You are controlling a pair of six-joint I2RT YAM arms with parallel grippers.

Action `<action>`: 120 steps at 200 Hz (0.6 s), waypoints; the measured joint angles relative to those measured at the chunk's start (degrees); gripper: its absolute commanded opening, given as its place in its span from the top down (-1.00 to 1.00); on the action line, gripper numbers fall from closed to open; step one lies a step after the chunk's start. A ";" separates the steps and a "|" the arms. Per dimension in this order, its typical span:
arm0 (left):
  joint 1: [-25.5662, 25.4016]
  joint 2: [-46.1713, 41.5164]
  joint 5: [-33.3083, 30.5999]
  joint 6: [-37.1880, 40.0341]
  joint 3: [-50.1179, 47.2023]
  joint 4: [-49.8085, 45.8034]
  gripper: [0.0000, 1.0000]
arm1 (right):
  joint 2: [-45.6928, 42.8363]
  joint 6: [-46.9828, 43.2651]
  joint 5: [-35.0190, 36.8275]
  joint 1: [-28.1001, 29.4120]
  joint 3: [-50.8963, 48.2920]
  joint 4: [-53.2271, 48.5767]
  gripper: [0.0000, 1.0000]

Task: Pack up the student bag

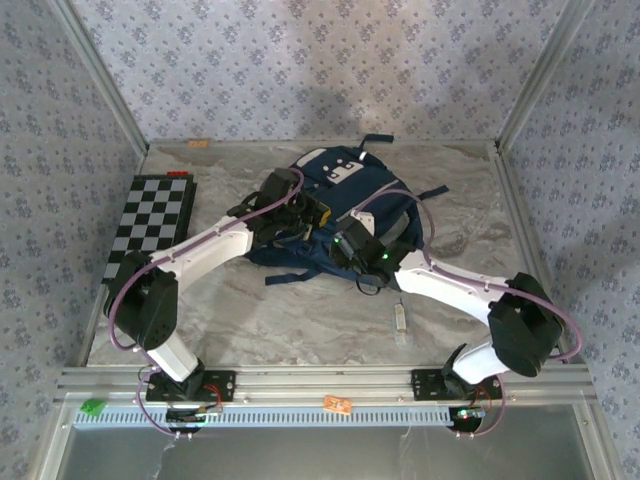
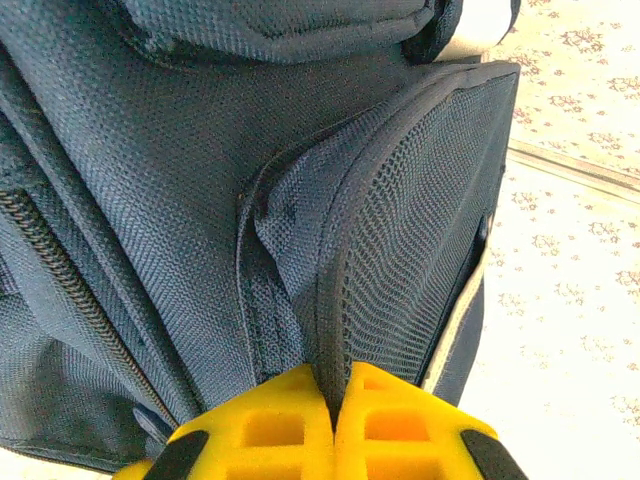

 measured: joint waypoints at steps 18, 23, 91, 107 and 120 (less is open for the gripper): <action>0.04 0.24 -0.28 0.04 0.02 0.04 1.00 | 1.27 -0.74 0.07 -0.22 -0.22 1.38 0.28; 0.07 0.33 -0.42 0.11 0.02 0.02 1.00 | 1.55 -0.85 0.09 -0.22 -0.22 1.64 0.28; 0.68 0.59 -1.66 0.46 0.35 0.11 1.00 | 3.45 -5.16 0.26 -0.20 -0.55 6.49 0.41; 0.68 0.68 -1.66 0.61 0.55 0.00 1.00 | 3.43 -5.66 0.66 0.02 -0.74 6.71 0.42; 0.68 0.68 -1.66 0.59 0.55 0.00 1.00 | 3.17 -5.92 0.94 0.15 -1.01 6.84 0.45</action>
